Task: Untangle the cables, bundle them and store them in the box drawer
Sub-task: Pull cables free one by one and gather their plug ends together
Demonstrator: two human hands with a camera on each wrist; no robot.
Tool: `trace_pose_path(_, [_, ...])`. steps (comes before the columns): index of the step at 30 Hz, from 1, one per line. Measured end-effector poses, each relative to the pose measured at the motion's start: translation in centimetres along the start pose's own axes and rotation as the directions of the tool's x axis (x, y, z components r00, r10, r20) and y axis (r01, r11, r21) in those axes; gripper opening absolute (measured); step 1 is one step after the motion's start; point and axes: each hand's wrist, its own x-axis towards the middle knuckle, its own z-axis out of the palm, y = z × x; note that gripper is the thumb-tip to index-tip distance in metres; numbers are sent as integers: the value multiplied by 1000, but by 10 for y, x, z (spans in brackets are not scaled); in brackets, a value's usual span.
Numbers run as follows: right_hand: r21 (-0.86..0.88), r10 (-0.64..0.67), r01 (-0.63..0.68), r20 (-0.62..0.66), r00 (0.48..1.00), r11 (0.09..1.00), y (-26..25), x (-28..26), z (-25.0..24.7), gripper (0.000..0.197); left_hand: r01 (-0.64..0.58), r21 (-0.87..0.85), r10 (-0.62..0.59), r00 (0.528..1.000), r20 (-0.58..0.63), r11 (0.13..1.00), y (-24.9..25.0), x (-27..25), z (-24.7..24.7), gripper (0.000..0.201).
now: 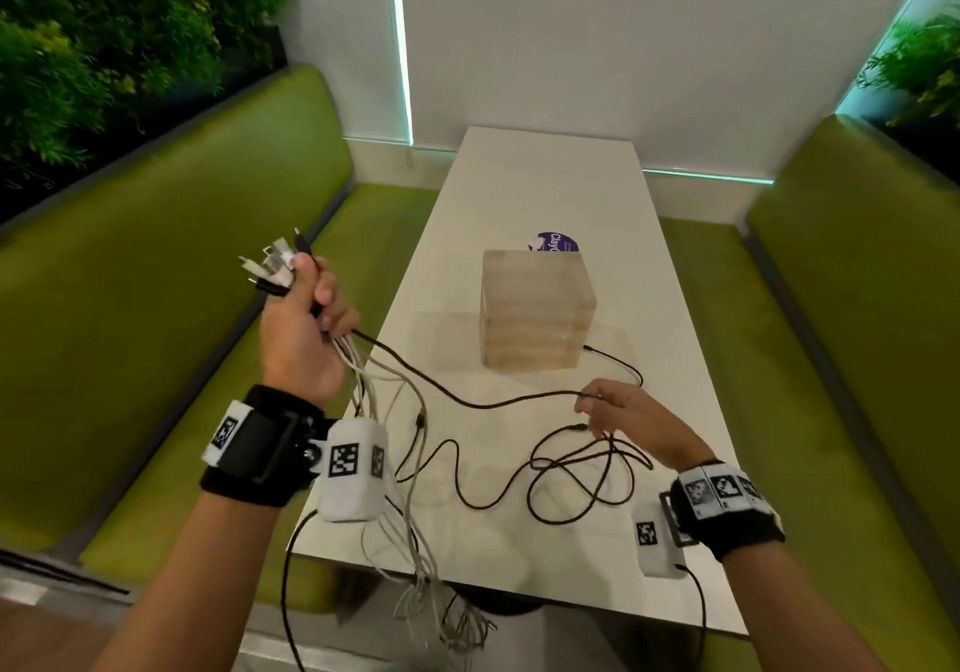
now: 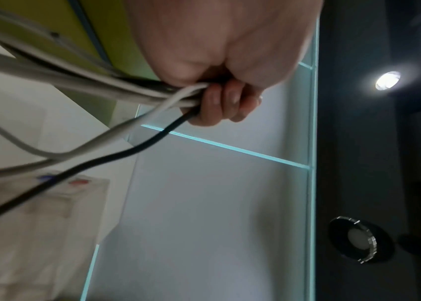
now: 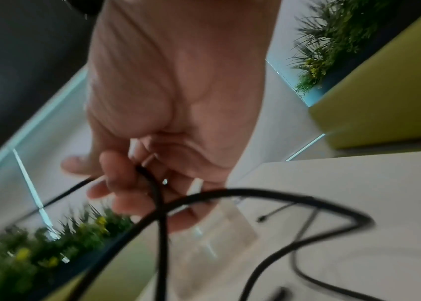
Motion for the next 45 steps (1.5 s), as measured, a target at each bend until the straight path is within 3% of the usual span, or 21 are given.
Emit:
trace_pose_path(3, [216, -131, 145, -76, 988, 966, -33, -4, 7, 19, 84, 188, -87, 996, 6, 979, -27, -6, 1, 26])
trace_pose_path(5, [296, -214, 237, -109, 971, 926, -58, -2, 15, 20, 143, 333, -181, 980, 86, 932, -52, -17, 7, 25])
trace_pose_path(10, [220, -310, 338, -153, 938, 915, -102, 3, 29, 19, 164, 577, -409, 852, 326, 800, -92, -54, 26, 21])
trace_pose_path(12, [206, -303, 343, -204, 931, 916, -108, 5, 30, 19, 149, 597, -419, 841, 343, 789, -96, -58, 31, 18])
trace_pose_path(16, [146, -296, 316, -144, 944, 937, -100, 6, 26, 18, 193, 525, -385, 878, 285, 829, -84, -52, 33, 21])
trace_pose_path(20, [-222, -175, 169, -11, 984, 960, -66, 16, 16, 18, 209, 257, -265, 941, 211, 944, -46, -38, 36, 18])
trace_pose_path(24, [-269, -107, 86, -68, 992, 959, -21, 22, 0, 22, 103, 149, -119, 988, 100, 984, -2, -24, 29, 20])
trace_pose_path(29, [-310, -118, 83, -95, 988, 947, -4, 23, -11, 19, -12, 88, 4, 995, 96, 996, 17, -12, 10, 23])
trace_pose_path(33, [-454, 12, -35, -54, 998, 890, 10, 19, -18, 20, -93, -8, 94, 994, 60, 996, 33, -2, -4, 25])
trace_pose_path(35, [-337, 2, -41, -117, 993, 941, 10, 19, -17, 23, -112, 15, 111, 992, 60, 994, 37, -1, -6, 26])
trace_pose_path(38, [-8, -26, 25, -243, 970, 1000, -10, 16, -10, 22, -89, 65, 83, 993, 82, 994, 32, -4, -2, 26])
trace_pose_path(41, [135, -120, 177, -352, 928, 975, -47, 9, -10, 21, -76, 98, 67, 994, 91, 992, 24, -10, 3, 24])
trace_pose_path(45, [245, -238, 346, -381, 893, 906, -90, -12, -14, 19, -35, 118, 24, 995, 94, 992, 14, -20, 10, 25])
